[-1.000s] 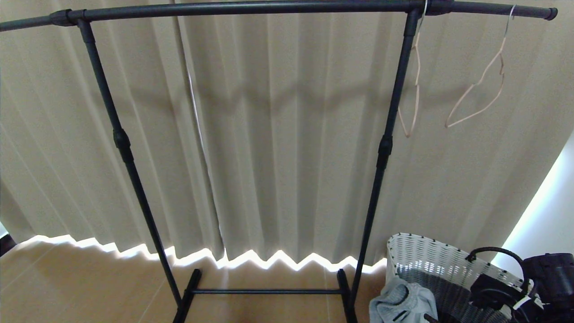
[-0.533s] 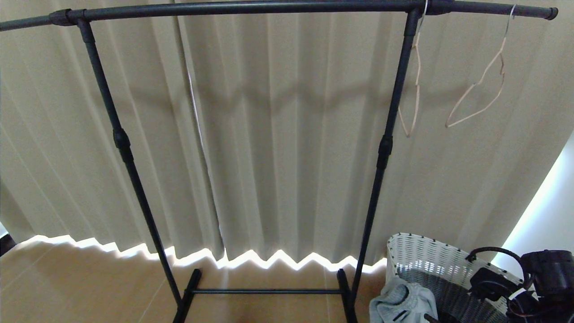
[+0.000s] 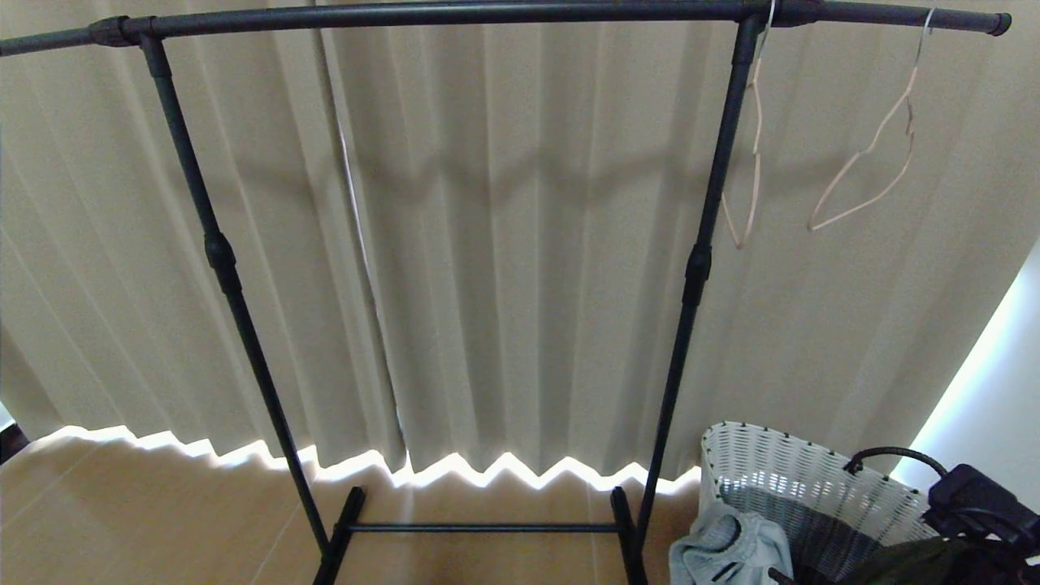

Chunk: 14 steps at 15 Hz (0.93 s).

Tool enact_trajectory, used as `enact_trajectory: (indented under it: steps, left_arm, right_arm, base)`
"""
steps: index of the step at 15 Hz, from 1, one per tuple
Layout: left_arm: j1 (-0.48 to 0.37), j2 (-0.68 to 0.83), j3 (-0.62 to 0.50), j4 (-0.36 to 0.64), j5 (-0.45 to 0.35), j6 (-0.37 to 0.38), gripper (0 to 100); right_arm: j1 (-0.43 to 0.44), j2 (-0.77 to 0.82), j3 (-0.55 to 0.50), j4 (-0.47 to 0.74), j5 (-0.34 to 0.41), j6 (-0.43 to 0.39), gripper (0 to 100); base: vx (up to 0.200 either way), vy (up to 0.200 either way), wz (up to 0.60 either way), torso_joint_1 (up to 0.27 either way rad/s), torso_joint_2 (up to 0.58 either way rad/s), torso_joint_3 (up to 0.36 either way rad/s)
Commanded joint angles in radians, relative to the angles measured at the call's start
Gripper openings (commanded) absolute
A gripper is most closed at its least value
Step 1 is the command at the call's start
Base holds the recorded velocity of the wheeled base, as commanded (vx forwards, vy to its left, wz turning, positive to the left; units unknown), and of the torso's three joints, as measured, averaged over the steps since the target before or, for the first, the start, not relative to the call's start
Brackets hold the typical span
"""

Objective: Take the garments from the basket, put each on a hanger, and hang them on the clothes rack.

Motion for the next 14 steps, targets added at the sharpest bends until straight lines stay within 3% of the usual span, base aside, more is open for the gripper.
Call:
enact_trajectory:
  steps: [1,6,11,14]
  left_arm:
    - [0.0,0.0,0.0,0.0,0.0,-0.001,100]
    - [0.0,0.0,0.0,0.0,0.001,-0.001,100]
    - [0.0,0.0,0.0,0.0,0.004,-0.004,100]
    - [0.0,0.0,0.0,0.0,0.004,-0.002,100]
  right_arm:
    - [-0.009,-0.455,0.05,0.008,-0.007,-0.002,0]
    - [-0.009,-0.679,0.067,0.091,-0.03,0.002,0]
    - [-0.009,-0.721,0.067,0.114,-0.013,0.048,0]
    - [-0.009,-0.711,0.061,0.151,0.108,0.051,0]
  base:
    - [0.0,0.0,0.0,0.0,0.0,0.0]
    - [0.0,0.0,0.0,0.0,0.0,0.0]
    - [0.0,0.0,0.0,0.0,0.0,0.0]
    - [0.0,0.0,0.0,0.0,0.0,0.0]
